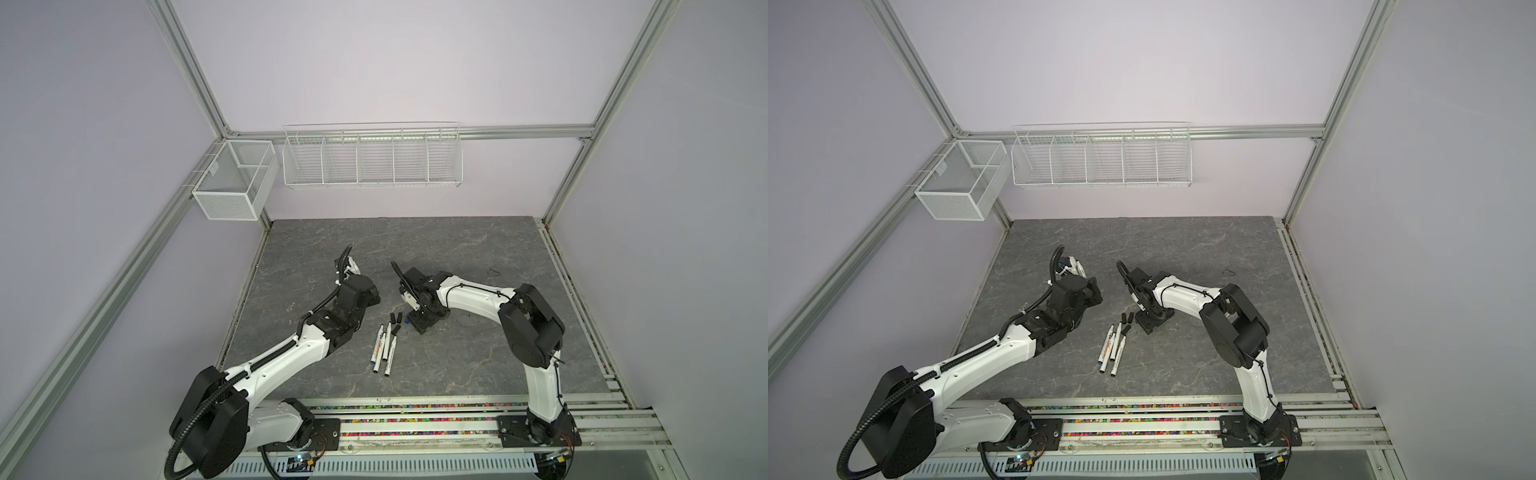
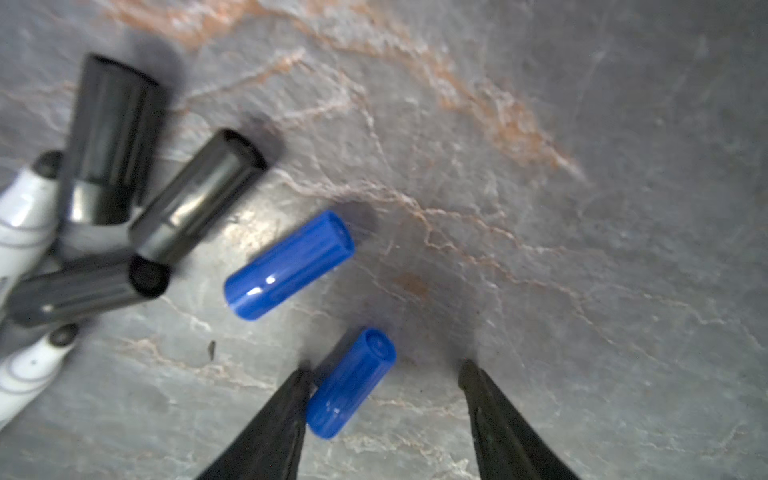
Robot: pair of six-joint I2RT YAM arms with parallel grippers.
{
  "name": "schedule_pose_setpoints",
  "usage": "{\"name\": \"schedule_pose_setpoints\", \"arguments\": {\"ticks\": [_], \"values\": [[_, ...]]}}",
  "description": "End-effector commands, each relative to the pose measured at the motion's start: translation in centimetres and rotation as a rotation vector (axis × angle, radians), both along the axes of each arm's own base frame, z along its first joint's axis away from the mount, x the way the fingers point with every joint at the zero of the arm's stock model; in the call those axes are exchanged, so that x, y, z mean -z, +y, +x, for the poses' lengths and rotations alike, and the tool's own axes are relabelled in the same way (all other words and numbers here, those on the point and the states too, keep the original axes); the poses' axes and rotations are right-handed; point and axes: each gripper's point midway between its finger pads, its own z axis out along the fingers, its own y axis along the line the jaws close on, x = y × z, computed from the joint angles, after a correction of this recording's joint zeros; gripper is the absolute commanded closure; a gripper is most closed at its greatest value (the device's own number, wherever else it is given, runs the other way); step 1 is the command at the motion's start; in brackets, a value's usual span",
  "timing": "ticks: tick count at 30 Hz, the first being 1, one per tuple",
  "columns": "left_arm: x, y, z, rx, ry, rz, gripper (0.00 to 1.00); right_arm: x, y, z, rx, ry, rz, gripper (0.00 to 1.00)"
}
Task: Insert the pens into the pen caps
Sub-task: 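Close the right gripper on the nearer blue cap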
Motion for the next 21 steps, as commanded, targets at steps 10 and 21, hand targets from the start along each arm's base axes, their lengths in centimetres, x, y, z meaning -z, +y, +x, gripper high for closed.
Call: {"name": "schedule_pose_setpoints", "arguments": {"ticks": [10,21], "values": [[0.2,-0.4,0.0,0.017,0.006,-0.024,1.0,0.6,0.1,0.4,-0.001,0.017,-0.003,0.57],[0.6,-1.2,-0.1,0.07,0.023,-0.006,1.0,-0.4,2.4,0.9,-0.011,0.022,0.113,0.93]]}}
